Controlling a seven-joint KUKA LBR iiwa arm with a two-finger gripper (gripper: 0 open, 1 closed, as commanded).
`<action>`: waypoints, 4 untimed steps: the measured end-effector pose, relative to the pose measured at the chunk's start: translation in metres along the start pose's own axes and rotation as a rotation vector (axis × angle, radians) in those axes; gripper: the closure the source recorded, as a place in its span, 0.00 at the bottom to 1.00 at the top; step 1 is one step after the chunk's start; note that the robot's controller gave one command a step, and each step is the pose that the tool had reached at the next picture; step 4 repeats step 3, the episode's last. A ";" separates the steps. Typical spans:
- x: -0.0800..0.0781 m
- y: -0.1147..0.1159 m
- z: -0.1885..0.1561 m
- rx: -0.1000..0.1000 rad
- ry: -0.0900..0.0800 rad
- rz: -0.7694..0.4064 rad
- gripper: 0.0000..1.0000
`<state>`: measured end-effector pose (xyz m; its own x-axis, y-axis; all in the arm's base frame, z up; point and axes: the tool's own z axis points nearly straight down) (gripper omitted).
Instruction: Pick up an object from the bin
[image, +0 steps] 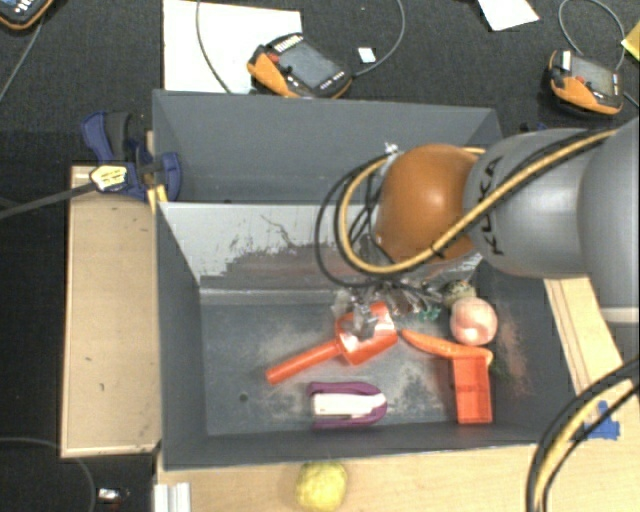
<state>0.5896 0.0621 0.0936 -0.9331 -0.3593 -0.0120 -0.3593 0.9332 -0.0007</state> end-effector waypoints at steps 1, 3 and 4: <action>-0.001 0.000 -0.032 0.000 -0.001 0.002 1.00; -0.003 0.000 -0.070 0.002 -0.010 0.006 1.00; -0.003 0.000 -0.070 0.002 -0.010 0.006 1.00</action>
Offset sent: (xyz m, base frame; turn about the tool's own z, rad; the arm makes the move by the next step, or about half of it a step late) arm 0.0003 0.0001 0.0602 0.0018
